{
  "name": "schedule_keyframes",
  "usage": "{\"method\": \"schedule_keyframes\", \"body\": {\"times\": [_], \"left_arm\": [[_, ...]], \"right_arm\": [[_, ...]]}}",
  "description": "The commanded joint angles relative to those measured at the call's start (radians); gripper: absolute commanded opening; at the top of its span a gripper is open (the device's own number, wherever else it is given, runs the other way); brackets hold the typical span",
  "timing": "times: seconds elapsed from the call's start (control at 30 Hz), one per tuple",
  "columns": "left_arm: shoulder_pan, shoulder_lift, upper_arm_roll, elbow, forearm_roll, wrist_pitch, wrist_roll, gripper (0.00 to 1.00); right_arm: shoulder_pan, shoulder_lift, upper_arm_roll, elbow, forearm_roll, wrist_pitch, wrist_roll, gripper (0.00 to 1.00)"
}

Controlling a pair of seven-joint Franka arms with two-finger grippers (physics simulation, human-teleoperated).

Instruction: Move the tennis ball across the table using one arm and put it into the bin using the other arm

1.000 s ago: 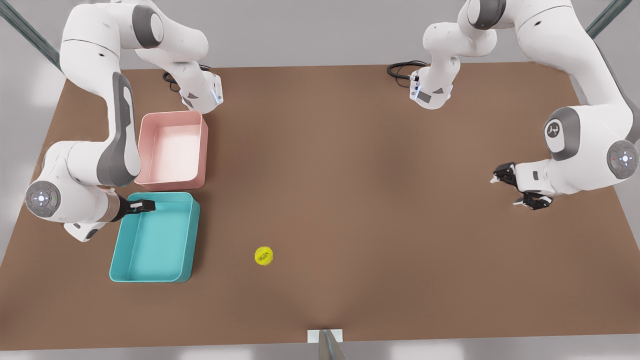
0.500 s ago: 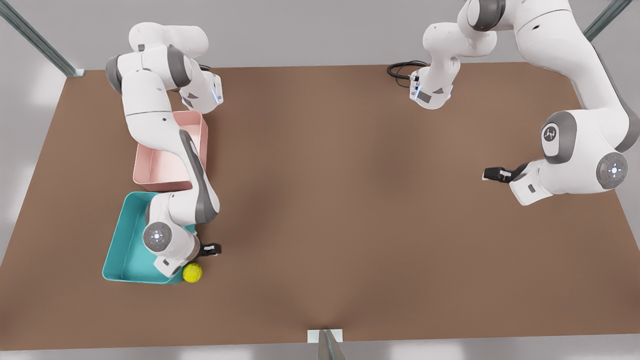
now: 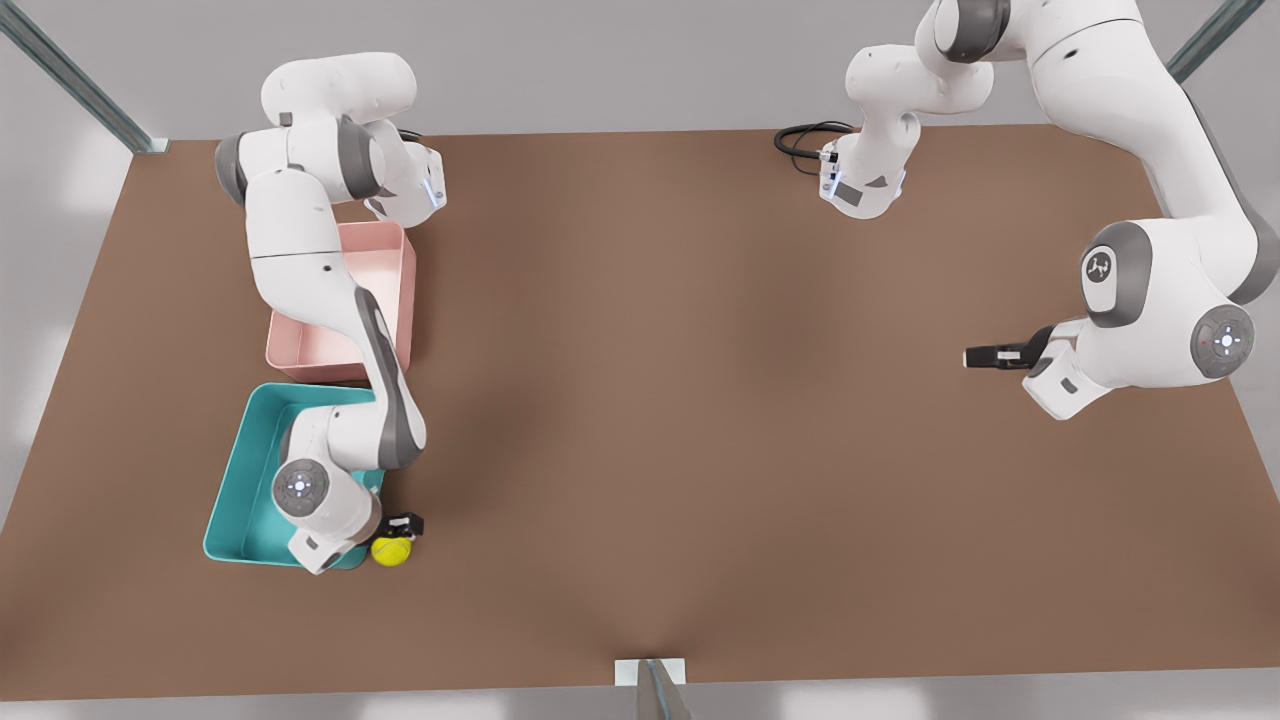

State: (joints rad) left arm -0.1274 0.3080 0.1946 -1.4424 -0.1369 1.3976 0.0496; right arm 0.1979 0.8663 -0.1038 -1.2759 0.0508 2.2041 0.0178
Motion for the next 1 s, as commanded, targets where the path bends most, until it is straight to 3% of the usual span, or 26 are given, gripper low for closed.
{"method": "schedule_keyframes", "body": {"times": [0.0,0.37,0.97], "left_arm": [[0.0,-0.001,0.0,0.001,0.0,-0.002,-0.178,1.0],[0.003,-0.001,0.0,0.004,0.002,-0.006,-0.178,1.0],[0.003,0.008,0.0,0.002,-0.001,-0.008,-0.185,1.0]], "right_arm": [[0.0,-0.003,0.001,0.001,0.001,-0.001,-0.162,1.0],[-0.012,0.003,0.006,-0.013,0.009,-0.044,-0.828,1.0],[0.005,0.094,0.007,0.109,-0.009,0.039,-1.214,1.0]]}}
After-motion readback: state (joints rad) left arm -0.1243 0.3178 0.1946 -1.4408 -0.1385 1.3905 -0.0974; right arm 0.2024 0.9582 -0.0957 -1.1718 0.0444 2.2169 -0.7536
